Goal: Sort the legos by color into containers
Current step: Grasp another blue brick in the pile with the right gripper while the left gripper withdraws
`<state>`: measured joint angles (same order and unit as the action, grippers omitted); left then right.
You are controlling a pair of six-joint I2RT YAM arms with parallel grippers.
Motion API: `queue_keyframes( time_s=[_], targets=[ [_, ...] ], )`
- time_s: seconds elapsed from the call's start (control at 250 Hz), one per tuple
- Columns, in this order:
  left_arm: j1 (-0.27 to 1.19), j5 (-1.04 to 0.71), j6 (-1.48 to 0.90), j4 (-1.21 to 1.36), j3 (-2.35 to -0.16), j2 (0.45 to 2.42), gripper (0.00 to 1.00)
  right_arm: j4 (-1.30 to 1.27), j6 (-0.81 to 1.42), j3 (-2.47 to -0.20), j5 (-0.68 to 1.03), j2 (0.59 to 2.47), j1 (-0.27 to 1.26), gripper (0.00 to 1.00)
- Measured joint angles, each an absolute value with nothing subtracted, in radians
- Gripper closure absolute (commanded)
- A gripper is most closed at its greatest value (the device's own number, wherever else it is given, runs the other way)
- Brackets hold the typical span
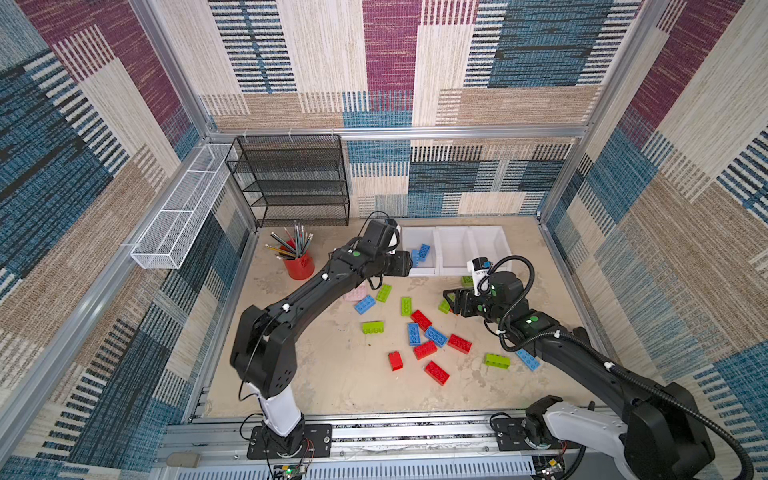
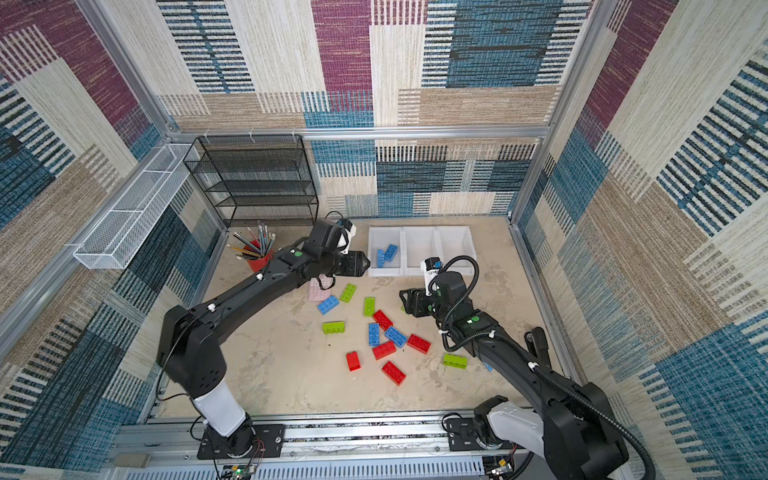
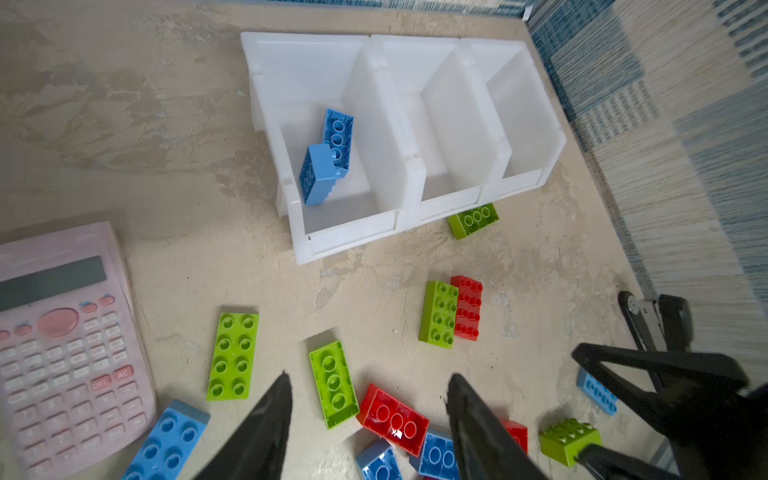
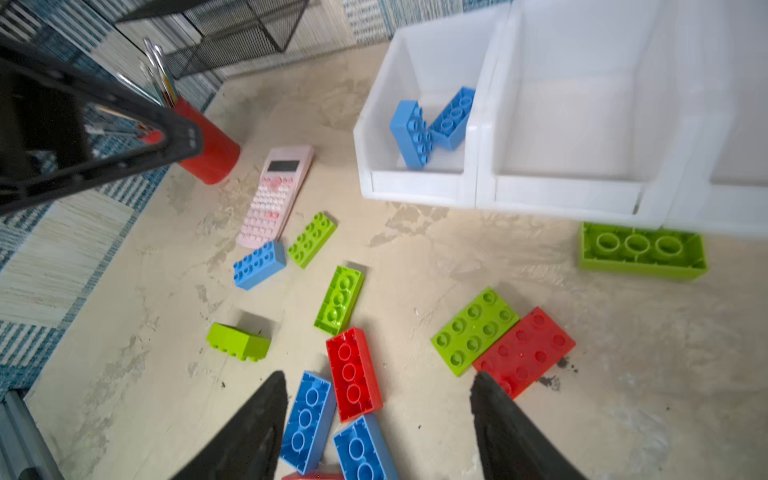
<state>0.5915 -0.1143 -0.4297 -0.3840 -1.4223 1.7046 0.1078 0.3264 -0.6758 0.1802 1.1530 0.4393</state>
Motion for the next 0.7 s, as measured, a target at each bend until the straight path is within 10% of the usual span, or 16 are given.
queue_keyframes(
  time_s=[0.36,0.7],
  targets=[
    [0.597,-0.05,-0.571,0.042,-0.834,1.397,0.41,0.369,0.26,-0.813,0.093,1.41,0.616,0.26],
    [0.597,-0.004,-0.572,0.191,-0.765,1.373,0.41,0.482,0.246,-0.874,-0.006,1.537,0.71,0.24]
  ],
)
